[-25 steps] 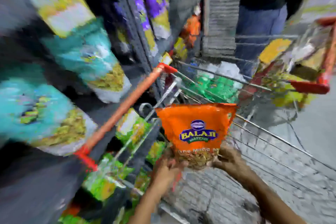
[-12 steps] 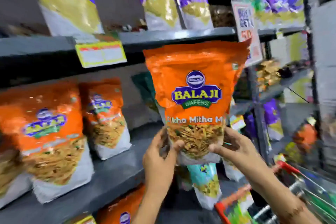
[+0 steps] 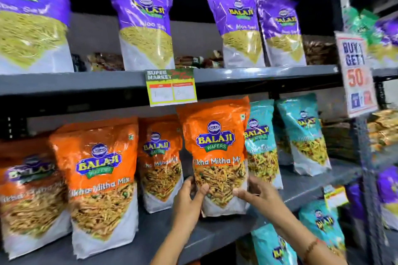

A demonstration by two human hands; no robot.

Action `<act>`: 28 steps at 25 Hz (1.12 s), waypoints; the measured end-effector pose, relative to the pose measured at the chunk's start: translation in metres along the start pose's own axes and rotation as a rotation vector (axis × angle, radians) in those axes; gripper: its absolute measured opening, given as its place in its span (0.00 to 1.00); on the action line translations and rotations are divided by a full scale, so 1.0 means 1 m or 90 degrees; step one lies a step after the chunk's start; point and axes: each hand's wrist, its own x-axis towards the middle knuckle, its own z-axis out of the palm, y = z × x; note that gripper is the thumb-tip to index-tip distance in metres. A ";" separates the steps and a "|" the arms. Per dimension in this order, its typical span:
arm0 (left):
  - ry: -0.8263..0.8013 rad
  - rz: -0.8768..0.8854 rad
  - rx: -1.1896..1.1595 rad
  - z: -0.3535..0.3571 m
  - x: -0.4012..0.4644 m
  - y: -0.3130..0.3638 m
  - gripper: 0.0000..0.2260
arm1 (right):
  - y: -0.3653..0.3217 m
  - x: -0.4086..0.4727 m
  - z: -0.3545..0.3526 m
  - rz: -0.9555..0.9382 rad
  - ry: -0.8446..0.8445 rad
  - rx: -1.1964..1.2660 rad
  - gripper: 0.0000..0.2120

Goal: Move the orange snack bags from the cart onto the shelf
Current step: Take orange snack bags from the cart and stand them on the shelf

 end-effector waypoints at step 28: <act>0.369 0.196 -0.050 -0.149 -0.059 0.059 0.20 | -0.116 -0.008 0.132 -0.178 0.153 0.161 0.25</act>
